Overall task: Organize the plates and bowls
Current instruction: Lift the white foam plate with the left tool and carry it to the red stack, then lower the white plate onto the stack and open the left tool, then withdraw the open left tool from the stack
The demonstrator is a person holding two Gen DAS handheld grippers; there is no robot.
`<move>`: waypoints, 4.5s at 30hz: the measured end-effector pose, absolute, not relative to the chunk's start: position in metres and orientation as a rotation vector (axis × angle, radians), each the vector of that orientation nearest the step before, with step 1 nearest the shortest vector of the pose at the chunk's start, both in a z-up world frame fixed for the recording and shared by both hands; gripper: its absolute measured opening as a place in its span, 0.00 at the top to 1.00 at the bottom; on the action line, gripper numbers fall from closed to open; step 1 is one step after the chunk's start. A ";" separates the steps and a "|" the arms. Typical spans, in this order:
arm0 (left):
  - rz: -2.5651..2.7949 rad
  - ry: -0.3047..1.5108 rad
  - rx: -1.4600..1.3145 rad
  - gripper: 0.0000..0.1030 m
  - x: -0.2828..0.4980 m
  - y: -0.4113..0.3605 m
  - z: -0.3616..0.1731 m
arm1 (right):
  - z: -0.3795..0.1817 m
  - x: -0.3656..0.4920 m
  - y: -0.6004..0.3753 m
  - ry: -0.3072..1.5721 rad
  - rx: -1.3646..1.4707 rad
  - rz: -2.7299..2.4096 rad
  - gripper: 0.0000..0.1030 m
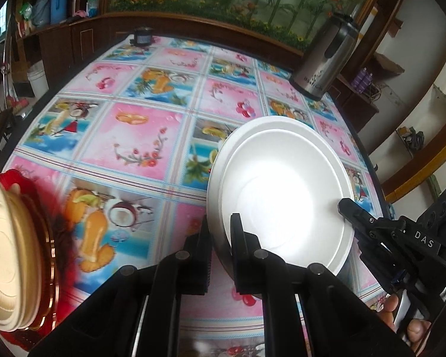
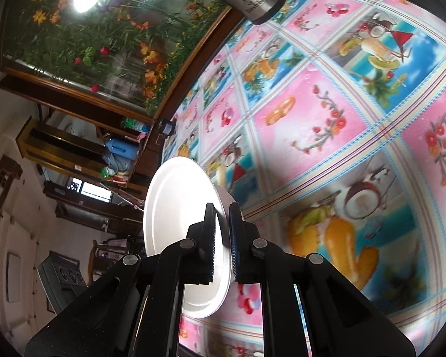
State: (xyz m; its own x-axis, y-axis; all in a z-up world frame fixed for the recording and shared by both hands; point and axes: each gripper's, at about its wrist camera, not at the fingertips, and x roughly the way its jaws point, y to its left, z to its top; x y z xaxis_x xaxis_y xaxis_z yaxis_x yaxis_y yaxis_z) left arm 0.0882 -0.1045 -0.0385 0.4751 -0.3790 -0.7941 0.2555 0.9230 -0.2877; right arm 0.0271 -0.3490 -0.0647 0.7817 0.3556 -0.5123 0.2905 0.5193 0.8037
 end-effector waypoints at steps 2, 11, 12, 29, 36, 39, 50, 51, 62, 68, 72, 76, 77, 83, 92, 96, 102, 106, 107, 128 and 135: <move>-0.389 0.999 -0.144 0.90 0.087 -0.099 -0.037 | -0.061 0.029 -0.344 0.705 1.039 0.050 0.92; -0.384 0.990 -0.167 0.90 0.082 -0.083 -0.034 | -0.055 0.030 -0.326 0.708 1.023 0.068 0.92; -0.382 0.989 -0.169 0.90 0.081 -0.081 -0.034 | -0.054 0.030 -0.324 0.709 1.022 0.071 0.92; -0.153 0.822 -0.132 0.87 0.035 0.041 0.015 | -0.013 0.072 -0.208 0.763 0.925 0.351 0.91; -0.054 0.882 -0.170 0.86 0.028 0.102 0.003 | -0.018 0.096 -0.135 0.843 0.847 0.466 0.91; -0.038 0.927 -0.189 0.85 0.033 0.114 -0.011 | -0.034 0.104 -0.116 0.891 0.837 0.478 0.91; 0.003 0.962 -0.206 0.85 0.030 0.125 -0.023 | -0.044 0.112 -0.090 0.937 0.749 0.489 0.91; 0.005 0.959 -0.196 0.84 0.029 0.124 -0.023 | -0.042 0.111 -0.088 0.938 0.728 0.486 0.91; 0.067 0.898 -0.085 0.61 0.018 0.118 -0.009 | -0.042 0.115 -0.083 0.921 0.668 0.480 0.71; 0.151 0.796 -0.080 0.42 0.006 0.133 0.014 | -0.032 0.116 -0.072 0.871 0.614 0.483 0.71; 0.166 0.784 -0.109 0.42 0.003 0.144 0.018 | -0.031 0.117 -0.052 0.847 0.524 0.491 0.72; 0.172 0.793 -0.153 0.42 0.004 0.157 0.015 | -0.033 0.117 -0.049 0.790 0.531 0.508 0.85; 0.168 0.797 -0.168 0.42 0.004 0.160 0.014 | -0.034 0.117 -0.049 0.781 0.534 0.513 0.85; 0.178 0.815 -0.213 0.42 0.008 0.177 0.007 | -0.060 0.133 -0.061 0.847 0.756 0.608 0.88; 0.224 0.807 -0.281 0.42 0.010 0.202 0.006 | -0.073 0.136 -0.052 0.846 0.773 0.589 0.87; 0.225 0.824 -0.265 0.42 0.016 0.200 0.000 | -0.065 0.129 -0.044 0.812 0.660 0.545 0.83; 0.236 0.838 -0.295 0.42 0.019 0.208 -0.003 | -0.050 0.124 -0.055 0.776 0.618 0.541 0.54; 0.200 0.817 -0.274 0.42 0.012 0.196 0.007 | -0.038 0.119 -0.068 0.743 0.605 0.528 0.54; 0.180 0.812 -0.257 0.42 0.009 0.187 0.010 | -0.035 0.116 -0.068 0.746 0.590 0.531 0.54; 0.185 0.683 -0.069 0.22 -0.047 0.110 0.027 | 0.014 -0.003 -0.078 0.524 0.266 0.558 0.54; 0.153 0.708 -0.061 0.22 -0.056 0.098 0.026 | 0.015 -0.015 -0.069 0.535 0.250 0.563 0.54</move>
